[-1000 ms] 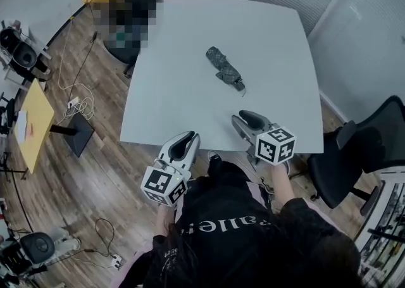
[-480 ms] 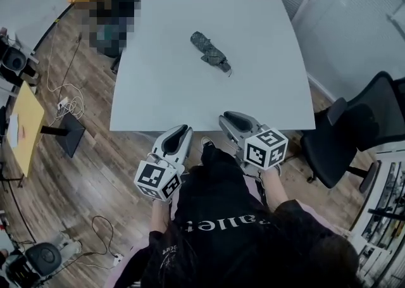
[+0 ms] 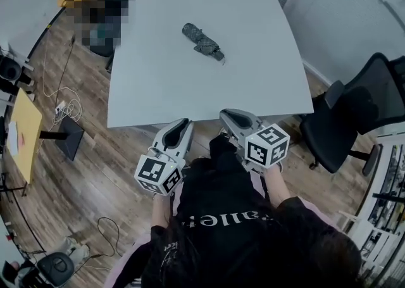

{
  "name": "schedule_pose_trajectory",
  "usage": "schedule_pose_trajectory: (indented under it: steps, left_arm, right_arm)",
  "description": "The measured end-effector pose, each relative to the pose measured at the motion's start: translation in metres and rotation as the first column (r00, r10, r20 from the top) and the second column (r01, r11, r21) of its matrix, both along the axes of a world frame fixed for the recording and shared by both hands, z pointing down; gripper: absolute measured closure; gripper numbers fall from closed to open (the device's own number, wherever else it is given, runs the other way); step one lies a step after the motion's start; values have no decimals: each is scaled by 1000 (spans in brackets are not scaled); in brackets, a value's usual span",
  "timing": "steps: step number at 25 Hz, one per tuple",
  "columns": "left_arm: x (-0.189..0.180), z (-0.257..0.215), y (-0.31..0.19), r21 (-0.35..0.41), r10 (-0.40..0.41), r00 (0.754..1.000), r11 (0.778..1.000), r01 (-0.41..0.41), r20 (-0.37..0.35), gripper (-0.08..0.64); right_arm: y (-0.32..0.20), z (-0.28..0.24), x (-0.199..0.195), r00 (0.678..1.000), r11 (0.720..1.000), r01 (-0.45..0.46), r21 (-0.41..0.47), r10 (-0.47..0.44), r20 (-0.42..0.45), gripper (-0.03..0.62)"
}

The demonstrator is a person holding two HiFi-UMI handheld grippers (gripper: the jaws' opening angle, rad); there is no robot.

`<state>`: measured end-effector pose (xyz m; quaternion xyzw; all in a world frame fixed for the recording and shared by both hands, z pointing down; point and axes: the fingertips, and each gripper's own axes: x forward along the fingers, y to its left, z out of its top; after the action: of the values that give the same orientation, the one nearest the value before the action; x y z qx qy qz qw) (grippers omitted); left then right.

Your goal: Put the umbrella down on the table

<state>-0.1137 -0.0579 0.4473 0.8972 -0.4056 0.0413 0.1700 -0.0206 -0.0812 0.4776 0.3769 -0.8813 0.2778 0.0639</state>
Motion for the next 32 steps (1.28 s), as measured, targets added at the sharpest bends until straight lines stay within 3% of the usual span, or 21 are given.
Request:
schedule_pose_trajectory:
  steps: [10,32]
  left_arm:
    - [17,2,-4,12,46,999,999,-46,4,500]
    - [23,1,-15,24,45,999,999,-45,4,500]
  right_arm:
    - [5,4,12,1000,1000,-16,-7,16,2,563]
    - [-4,9,11,1000,1000,18,-3,-19,-21,565]
